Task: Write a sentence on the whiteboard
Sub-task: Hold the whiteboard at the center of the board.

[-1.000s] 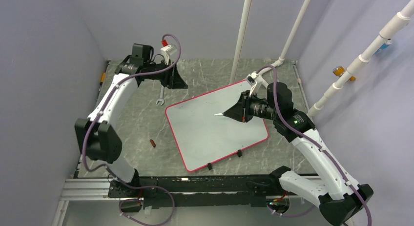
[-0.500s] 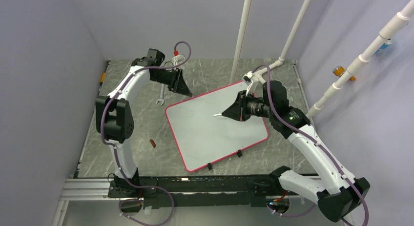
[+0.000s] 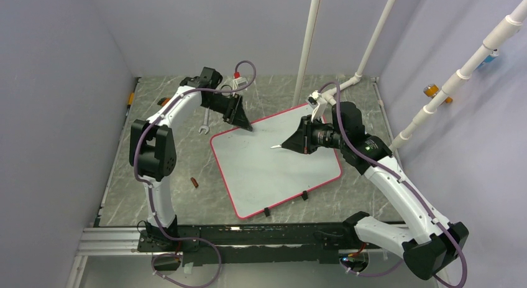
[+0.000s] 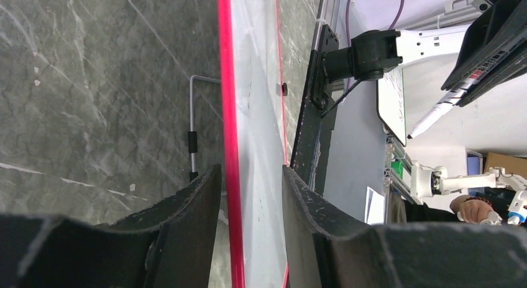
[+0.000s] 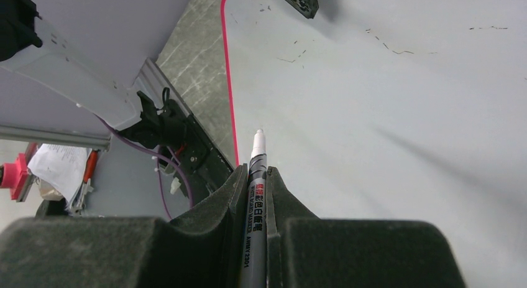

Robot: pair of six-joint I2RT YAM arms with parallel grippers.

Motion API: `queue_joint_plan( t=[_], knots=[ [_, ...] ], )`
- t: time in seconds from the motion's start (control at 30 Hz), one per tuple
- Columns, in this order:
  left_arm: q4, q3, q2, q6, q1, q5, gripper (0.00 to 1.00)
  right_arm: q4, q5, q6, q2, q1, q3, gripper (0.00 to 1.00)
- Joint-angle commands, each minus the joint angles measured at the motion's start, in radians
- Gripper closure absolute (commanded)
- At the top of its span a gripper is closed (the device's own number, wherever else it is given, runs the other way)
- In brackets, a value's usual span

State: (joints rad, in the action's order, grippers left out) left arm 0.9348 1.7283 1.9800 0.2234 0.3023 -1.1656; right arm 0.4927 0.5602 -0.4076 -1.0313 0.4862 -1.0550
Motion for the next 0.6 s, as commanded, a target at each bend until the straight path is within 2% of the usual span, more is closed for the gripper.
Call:
queue_joint_plan(
  t=[0.0, 0.43, 0.57],
  knots=[
    [0.009, 0.016, 0.004, 0.025, 0.012, -0.01, 0.56, -0.017, 0.014, 0.001, 0.013, 0.003, -0.037, 1.0],
    [0.005, 0.019, 0.023, -0.001, 0.024, 0.021, 0.65, -0.019, 0.001, -0.016, 0.037, 0.003, -0.02, 1.0],
    [-0.002, 0.015, 0.02, -0.01, 0.027, 0.019, 0.76, -0.018, 0.001, -0.02, 0.043, 0.002, -0.017, 1.0]
  ],
)
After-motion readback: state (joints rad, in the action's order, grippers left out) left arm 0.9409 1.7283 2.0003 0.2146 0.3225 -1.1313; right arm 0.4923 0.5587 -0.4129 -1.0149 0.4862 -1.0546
